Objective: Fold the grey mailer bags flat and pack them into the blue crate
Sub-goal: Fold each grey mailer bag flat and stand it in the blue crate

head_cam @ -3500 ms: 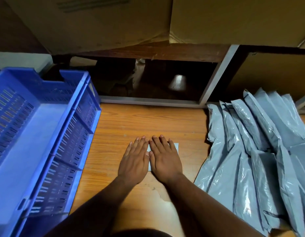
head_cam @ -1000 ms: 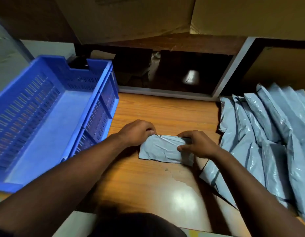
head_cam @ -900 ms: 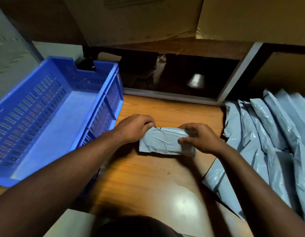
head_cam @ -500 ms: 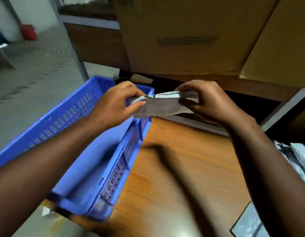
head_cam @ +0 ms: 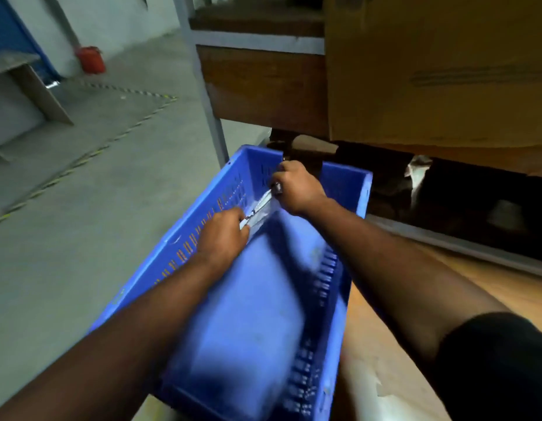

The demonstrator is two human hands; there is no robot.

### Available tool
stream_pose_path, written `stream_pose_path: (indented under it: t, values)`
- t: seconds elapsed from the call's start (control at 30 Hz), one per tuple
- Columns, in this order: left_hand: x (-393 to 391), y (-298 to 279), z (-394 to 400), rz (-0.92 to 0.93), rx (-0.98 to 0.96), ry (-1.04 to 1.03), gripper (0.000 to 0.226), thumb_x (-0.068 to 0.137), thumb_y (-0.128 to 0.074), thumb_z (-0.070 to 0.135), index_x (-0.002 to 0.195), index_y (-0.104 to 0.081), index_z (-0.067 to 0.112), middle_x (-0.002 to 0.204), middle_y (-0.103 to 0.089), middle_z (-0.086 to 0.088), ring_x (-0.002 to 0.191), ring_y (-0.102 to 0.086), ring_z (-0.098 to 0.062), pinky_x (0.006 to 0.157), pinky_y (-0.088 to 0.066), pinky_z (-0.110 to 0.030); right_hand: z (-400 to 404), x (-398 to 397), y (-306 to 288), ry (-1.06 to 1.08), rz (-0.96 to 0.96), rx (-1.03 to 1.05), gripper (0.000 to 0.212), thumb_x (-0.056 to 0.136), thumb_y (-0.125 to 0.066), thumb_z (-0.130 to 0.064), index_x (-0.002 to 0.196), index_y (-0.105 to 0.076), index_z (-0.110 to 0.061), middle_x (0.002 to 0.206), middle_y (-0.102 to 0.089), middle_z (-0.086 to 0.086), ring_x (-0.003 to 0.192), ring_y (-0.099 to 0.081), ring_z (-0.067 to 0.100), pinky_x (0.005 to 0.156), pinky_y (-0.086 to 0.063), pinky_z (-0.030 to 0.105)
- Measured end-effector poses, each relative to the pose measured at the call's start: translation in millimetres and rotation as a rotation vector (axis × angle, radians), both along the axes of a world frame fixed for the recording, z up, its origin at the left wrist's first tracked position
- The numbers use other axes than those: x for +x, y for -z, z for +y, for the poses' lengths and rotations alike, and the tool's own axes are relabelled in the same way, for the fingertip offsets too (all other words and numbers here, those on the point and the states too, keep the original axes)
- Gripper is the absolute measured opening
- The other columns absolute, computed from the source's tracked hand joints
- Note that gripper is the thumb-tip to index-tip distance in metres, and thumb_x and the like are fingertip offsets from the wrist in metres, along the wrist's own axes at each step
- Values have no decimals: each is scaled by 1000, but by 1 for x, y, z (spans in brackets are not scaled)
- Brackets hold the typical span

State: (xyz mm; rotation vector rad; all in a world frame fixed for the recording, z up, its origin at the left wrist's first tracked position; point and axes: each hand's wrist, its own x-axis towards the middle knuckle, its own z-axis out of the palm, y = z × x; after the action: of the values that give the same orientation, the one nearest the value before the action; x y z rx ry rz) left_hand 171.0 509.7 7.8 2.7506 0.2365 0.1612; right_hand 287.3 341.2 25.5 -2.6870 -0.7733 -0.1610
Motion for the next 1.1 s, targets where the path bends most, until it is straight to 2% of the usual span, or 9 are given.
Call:
stream_pose_path:
  t: [0.13,0.37,0.53,0.6,0.67,0.8,0.9,1.0,1.1]
  values:
    - [18,30,14,37,57,-8,14,92,-61,15,100,-66,5,105,-69,-23,102,-64,-44,82,-49,-48,26,11,20,274,227,140,47,91,-65,-22,133,-56,-4,135,-47,20,127,-46,40,107,-42,42]
    - [24,38,25,17,158,27,26,98,-54,9,123,-51,11,123,-58,-18,107,-62,-46,82,-50,-55,67,11,41,367,796,328,21,99,-53,-19,119,-59,-14,120,-59,14,95,-63,24,87,-55,27]
    - [18,27,27,56,474,192,32,103,-44,12,133,-51,6,143,-44,-12,126,-52,-37,93,-52,-50,87,9,74,358,968,632,45,101,-58,-23,143,-46,-10,125,-54,11,101,-60,31,76,-57,42]
    - [12,33,27,-18,775,273,59,103,-37,17,153,-7,3,166,-16,-20,152,-16,-43,123,-22,-58,91,13,80,340,926,602,54,101,-58,-25,150,-42,-8,133,-57,12,104,-62,31,91,-58,46]
    - [9,36,26,27,990,303,61,105,-29,18,158,-4,0,169,-1,-23,155,7,-44,119,16,-62,93,17,84,330,879,596,57,101,-60,-27,149,-42,-4,138,-58,18,100,-62,29,99,-56,51]
    - [9,41,31,199,1113,318,59,107,-24,20,160,-11,-3,168,-11,-23,156,1,-43,114,22,-61,93,15,89,322,830,600,50,103,-58,-27,147,-45,-8,127,-59,17,84,-59,29,73,-56,44]
    - [9,38,31,178,1075,340,60,105,-27,19,159,-13,-3,168,-14,-22,156,-2,-42,119,17,-60,88,13,81,271,772,538,52,104,-56,-29,150,-43,-8,134,-60,18,92,-59,26,67,-49,33]
    - [8,29,24,33,785,349,61,100,-43,25,156,-32,5,165,-26,-18,156,-12,-38,125,7,-56,72,13,52,230,727,410,44,106,-51,-23,147,-49,-6,143,-57,18,121,-60,32,88,-49,36]
    - [4,9,2,-164,445,366,50,91,-61,28,138,-57,10,151,-50,-13,149,-32,-41,126,-12,-53,41,3,7,244,746,551,30,106,-46,-21,133,-60,-18,116,-62,10,92,-62,25,72,-50,34]
